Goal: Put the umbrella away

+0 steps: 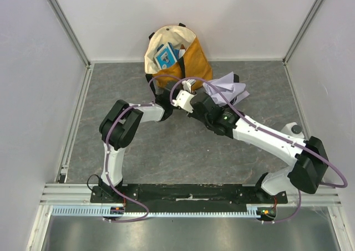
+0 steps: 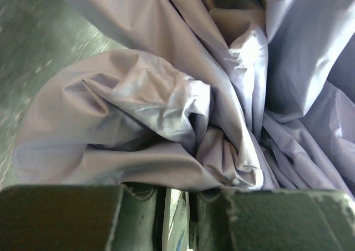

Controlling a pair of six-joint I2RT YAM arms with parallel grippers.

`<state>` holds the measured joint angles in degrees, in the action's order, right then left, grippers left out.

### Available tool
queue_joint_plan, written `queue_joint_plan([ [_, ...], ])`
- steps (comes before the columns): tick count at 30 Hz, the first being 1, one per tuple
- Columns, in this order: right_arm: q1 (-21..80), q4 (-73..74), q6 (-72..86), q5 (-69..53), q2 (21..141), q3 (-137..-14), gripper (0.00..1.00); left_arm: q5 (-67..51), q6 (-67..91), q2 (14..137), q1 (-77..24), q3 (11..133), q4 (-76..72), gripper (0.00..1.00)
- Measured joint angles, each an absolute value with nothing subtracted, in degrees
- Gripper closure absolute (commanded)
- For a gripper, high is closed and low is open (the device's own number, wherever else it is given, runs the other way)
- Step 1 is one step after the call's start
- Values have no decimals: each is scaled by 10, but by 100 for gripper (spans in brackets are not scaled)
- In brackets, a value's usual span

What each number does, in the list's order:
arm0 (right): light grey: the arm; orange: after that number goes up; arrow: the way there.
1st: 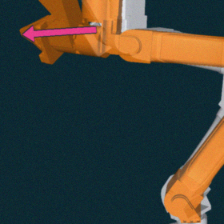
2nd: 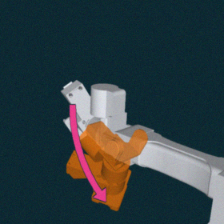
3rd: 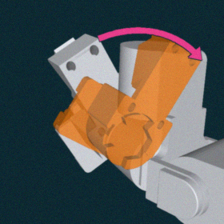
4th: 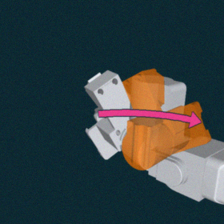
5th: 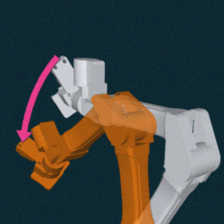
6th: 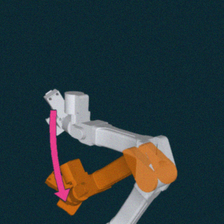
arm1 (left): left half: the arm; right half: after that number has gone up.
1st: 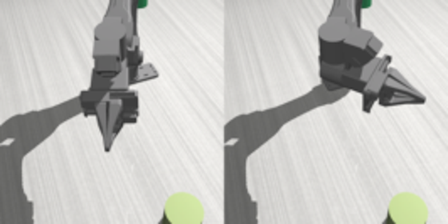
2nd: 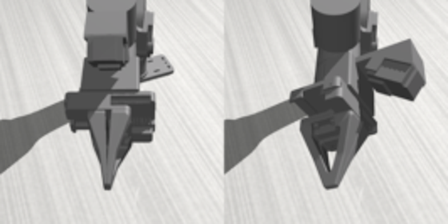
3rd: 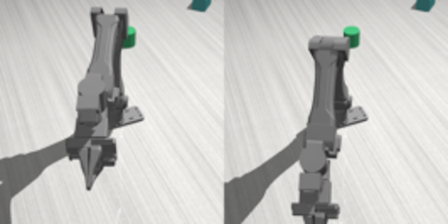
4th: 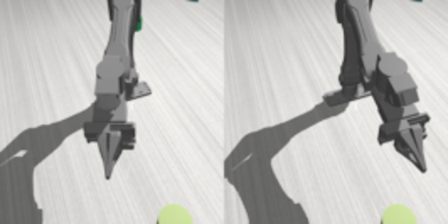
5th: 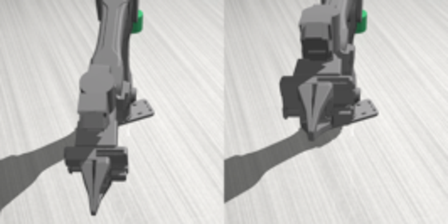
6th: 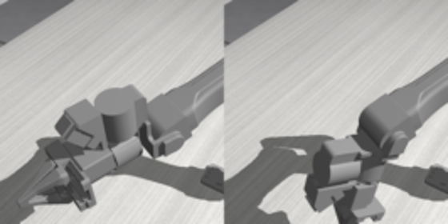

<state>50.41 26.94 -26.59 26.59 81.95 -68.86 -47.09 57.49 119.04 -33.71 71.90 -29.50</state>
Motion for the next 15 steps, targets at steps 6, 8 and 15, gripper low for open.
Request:
queue_joint_plan([
  [6,527,243,-249,237,853,-632,100,-445,538,1194,-338,630,-288,80],
  [8,537,237,-240,221,868,-621,100,-431,517,1194,-338,597,-282,79],
  [15,552,227,-218,124,892,-605,100,-375,464,1129,-337,476,-284,76],
])
